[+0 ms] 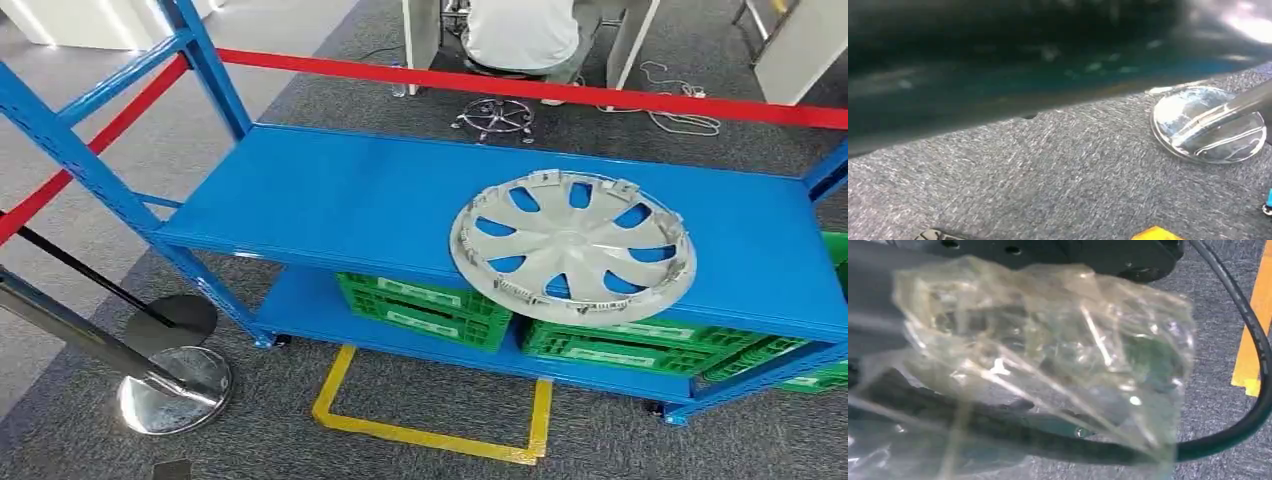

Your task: Take the parts from the cabinet and place them on the table.

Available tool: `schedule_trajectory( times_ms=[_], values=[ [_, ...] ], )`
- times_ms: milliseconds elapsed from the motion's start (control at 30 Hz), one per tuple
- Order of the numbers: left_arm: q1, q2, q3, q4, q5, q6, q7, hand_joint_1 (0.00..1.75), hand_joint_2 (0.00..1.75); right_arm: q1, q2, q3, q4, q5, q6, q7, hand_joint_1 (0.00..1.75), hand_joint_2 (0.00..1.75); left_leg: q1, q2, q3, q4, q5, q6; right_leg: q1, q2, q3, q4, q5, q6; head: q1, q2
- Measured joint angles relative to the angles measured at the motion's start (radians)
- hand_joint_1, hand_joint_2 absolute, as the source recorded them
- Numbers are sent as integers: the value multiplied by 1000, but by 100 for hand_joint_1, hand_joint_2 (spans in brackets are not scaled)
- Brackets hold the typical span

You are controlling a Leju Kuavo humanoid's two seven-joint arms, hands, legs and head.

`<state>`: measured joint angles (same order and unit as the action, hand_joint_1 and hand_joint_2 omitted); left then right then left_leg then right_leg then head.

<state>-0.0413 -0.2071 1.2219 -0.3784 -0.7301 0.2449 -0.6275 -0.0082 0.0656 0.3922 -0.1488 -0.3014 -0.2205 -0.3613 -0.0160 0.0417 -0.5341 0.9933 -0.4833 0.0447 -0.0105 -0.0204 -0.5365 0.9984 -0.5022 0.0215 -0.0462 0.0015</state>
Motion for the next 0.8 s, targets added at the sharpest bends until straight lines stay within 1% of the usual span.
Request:
schedule_trajectory(
  times_ms=[33,67,100,133,167,200,233,267,300,333,367,400,433,467,500,533,567,600,633,667,700,733,767,800],
  values=[
    [0,0,0,0,1,0,0,0,0,0,0,0,0,2,-1,-1,0,0,-2,0,-1,0,0,0,-1,-1,0,-2,1,2,0,0],
    [0,0,0,0,1,0,0,0,0,-1,0,0,0,3,-1,-2,0,0,-3,0,-1,-3,1,0,-1,-2,2,-6,4,6,0,0],
    [0,-2,0,0,1,0,0,0,0,-2,0,0,0,3,-2,-3,0,0,6,0,10,-25,13,-4,3,-1,5,-6,1,10,0,0],
    [-1,-3,0,0,1,0,0,0,0,-3,0,0,0,4,-3,-4,0,0,11,1,16,-36,19,-9,1,7,-9,9,-15,14,3,0],
    [-3,-2,0,0,1,0,0,0,0,-3,0,0,0,4,-3,-4,0,0,12,2,14,-37,21,-6,0,13,-32,61,-50,17,8,0],
    [-3,-2,0,0,2,0,0,0,0,-1,0,0,0,4,-3,-4,0,0,12,3,12,-36,21,-5,-3,16,-68,139,-87,22,9,0],
    [-2,-3,0,0,2,0,0,0,0,0,-1,0,0,3,-2,-3,0,0,10,6,12,-35,20,-5,-3,17,-112,227,-122,26,8,0],
    [-1,-3,0,0,2,0,0,0,0,1,-1,0,0,3,-2,-3,0,0,10,9,12,-35,20,-5,-3,18,-145,291,-140,29,9,0],
    [-1,-3,0,0,2,0,0,0,0,2,-1,0,0,2,-2,-2,0,0,10,13,13,-34,19,-6,-3,17,-158,308,-130,31,8,0],
    [-2,-3,0,0,2,0,0,0,0,4,-1,0,0,2,0,-2,0,0,11,17,14,-33,16,-8,-4,16,-141,269,-93,33,8,0],
    [-2,-4,0,0,2,0,0,0,0,6,-1,0,0,2,0,-1,0,0,12,23,16,-30,13,-12,-5,11,-105,191,-46,34,9,0],
    [-1,-5,0,0,2,0,0,0,0,6,-1,0,0,2,0,-1,0,0,13,31,20,-26,7,-16,-7,-6,-53,85,4,34,9,0],
    [0,-4,0,0,2,0,0,0,0,3,-2,0,0,2,0,-1,0,0,11,37,23,-20,1,-24,-5,-54,-18,10,13,35,9,0],
    [0,-2,0,0,2,0,0,0,0,-1,-1,0,0,2,1,-2,0,0,3,43,21,-14,-5,-31,1,-70,-16,5,2,20,11,0],
    [0,-3,0,0,2,0,0,0,0,-6,-1,0,0,2,1,-2,0,0,2,48,21,-10,-7,-34,0,-48,-15,5,4,5,8,0],
    [-1,-3,0,0,3,0,0,0,0,-4,-1,0,0,2,1,-2,0,0,2,59,23,-10,-8,-37,2,-40,-14,9,4,-1,7,0],
    [-1,-3,0,0,4,0,0,0,0,-4,-2,0,0,2,0,-2,0,0,3,70,25,-10,-9,-39,4,-28,-25,9,4,-5,6,0],
    [-2,-3,0,0,5,0,0,0,0,-5,-2,0,0,2,-1,-2,0,0,5,81,28,-8,-16,-44,0,-15,-13,6,7,-14,7,0],
    [-2,-2,0,0,5,0,0,0,0,-4,-2,0,0,1,-2,-2,0,0,11,49,27,2,-32,-54,-3,-4,-15,5,10,-19,5,0],
    [-2,-2,0,0,5,0,0,0,0,-4,-2,0,0,1,-2,-2,0,0,13,8,11,42,-67,-59,-4,4,-16,5,12,-24,-2,0],
    [0,-2,0,0,5,0,0,0,0,-5,-2,0,0,2,-2,-2,0,0,17,-16,-22,119,-112,-63,-4,17,-19,5,14,-26,-2,0],
    [1,-2,0,0,5,0,0,0,0,-7,-2,0,0,2,-2,-2,0,0,18,-27,-63,209,-152,-65,-4,32,-22,6,15,-28,-2,0],
    [2,-2,0,0,6,0,0,0,0,-6,-2,0,0,2,-2,-2,0,0,18,-30,-99,285,-179,-65,-4,46,-23,6,15,-28,-2,0],
    [4,-3,0,0,6,0,0,0,0,-5,-2,0,0,0,-2,-2,0,0,18,-31,-116,318,-178,-64,-4,60,-22,6,15,-28,-2,0]
  ],
)
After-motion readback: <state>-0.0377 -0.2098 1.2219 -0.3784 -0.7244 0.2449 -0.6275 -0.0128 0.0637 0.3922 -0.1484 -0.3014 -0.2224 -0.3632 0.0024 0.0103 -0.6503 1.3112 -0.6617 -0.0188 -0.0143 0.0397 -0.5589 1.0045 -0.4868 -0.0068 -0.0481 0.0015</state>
